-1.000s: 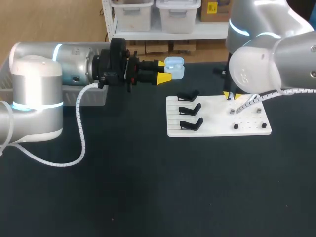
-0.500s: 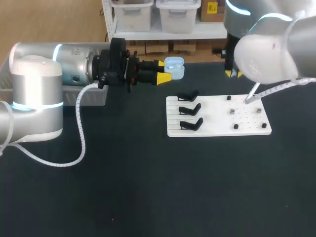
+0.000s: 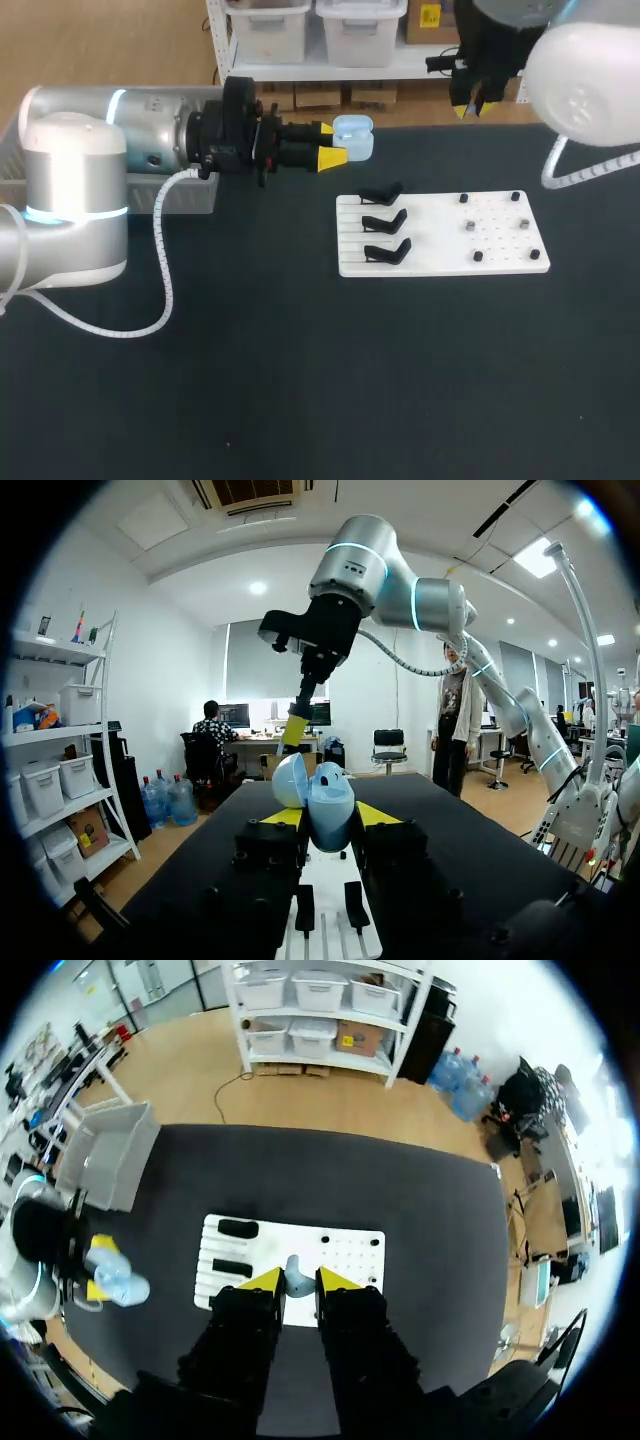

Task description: Pick up each earbud case from the left stands, insert the matching earbuds, close the lid, and place the case in the box.

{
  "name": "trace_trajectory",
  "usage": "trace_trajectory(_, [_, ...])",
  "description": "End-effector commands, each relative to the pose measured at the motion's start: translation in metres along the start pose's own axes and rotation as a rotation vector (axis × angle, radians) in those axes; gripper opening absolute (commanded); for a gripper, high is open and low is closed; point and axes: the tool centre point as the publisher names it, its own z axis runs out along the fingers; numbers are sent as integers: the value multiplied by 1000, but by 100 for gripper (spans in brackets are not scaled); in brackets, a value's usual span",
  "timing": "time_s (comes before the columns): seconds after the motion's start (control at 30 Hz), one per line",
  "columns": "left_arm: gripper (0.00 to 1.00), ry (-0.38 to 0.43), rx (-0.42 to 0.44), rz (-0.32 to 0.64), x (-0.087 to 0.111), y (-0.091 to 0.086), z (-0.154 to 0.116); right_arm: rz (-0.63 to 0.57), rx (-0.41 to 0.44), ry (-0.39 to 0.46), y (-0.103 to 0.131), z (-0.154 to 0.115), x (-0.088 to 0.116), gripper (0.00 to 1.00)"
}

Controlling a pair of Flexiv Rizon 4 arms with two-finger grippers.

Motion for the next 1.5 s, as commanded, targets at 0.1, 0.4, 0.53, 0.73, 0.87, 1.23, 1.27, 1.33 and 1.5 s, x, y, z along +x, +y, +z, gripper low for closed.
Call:
trace_trajectory(0.1, [0,-2,-6,4,1,-2,0,-71,-23,30,21,-36,12,0])
trace_trajectory(0.4, [0,-2,-6,4,1,-2,0,-168,-41,53,42,-57,20,0])
trace_trajectory(0.53, [0,-2,-6,4,1,-2,0,-168,-41,53,42,-57,20,0])
trace_trajectory(0.73, [0,-2,-6,4,1,-2,0,-168,-41,53,42,-57,20,0])
trace_trajectory(0.87, [0,-2,-6,4,1,-2,0,-168,-41,53,42,-57,20,0])
trace_trajectory(1.23, [0,-2,-6,4,1,-2,0,-267,-109,73,71,-78,25,0])
trace_trajectory(1.27, [0,-2,-6,4,1,-2,0,-281,-101,78,75,-79,26,0])
trace_trajectory(1.33, [0,-2,-6,4,1,-2,0,-288,-99,96,82,-81,27,0])
trace_trajectory(1.5, [0,-2,-6,4,1,-2,0,-330,-73,141,103,-79,32,0])
